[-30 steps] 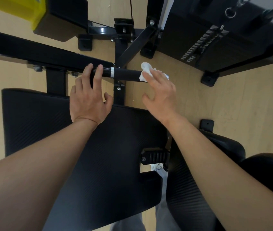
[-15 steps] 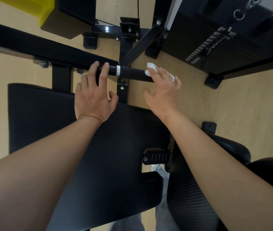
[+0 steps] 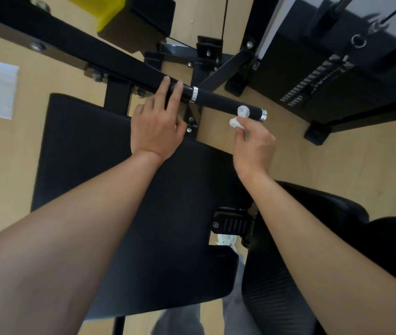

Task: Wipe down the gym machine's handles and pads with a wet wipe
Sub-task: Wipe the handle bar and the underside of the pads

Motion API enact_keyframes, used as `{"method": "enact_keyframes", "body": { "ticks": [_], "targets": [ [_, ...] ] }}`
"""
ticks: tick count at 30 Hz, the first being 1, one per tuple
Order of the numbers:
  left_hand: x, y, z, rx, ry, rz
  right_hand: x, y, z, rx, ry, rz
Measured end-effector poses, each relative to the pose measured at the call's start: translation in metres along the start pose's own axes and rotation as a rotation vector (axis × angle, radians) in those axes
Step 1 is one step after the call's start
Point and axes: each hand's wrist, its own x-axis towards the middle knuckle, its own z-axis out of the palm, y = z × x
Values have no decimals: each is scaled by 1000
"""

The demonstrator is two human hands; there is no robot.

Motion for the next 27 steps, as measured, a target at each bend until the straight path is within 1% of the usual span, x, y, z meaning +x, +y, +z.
{"method": "enact_keyframes", "body": {
  "ticks": [4, 6, 8, 10, 12, 14, 16, 18, 20, 22, 25, 27],
  "targets": [
    [-7, -2, -5, 31, 153, -23, -54, 16, 10, -26, -104, -46],
    [-18, -2, -15, -45, 192, -92, -78, 27, 20, -94, -227, -116],
    [-41, 1, -24, -90, 186, -177, -95, 33, 29, -208, -360, -144],
    [-78, 3, -28, -63, 155, -267, -105, 32, 36, -283, -416, -122],
    [-117, 1, -27, -13, 80, -336, -107, 24, 43, -298, -439, -129],
    [-150, -2, -23, 30, -6, -355, -106, 17, 50, -307, -457, -217],
    [-168, -4, -17, 76, -71, -326, -105, 14, 56, -341, -494, -346],
    [-171, -4, -13, 112, -112, -307, -103, 19, 55, -385, -522, -465],
    [-167, -1, -13, 127, -125, -313, -100, 32, 51, -416, -522, -509],
    [-166, 0, -14, 130, -135, -319, -103, 45, 42, -435, -504, -425],
    [-167, 1, -11, 151, -140, -318, -117, 58, 35, -436, -448, -171],
    [-167, 2, -11, 162, -143, -320, -127, 57, 37, -439, -415, -69]
  ]
}}
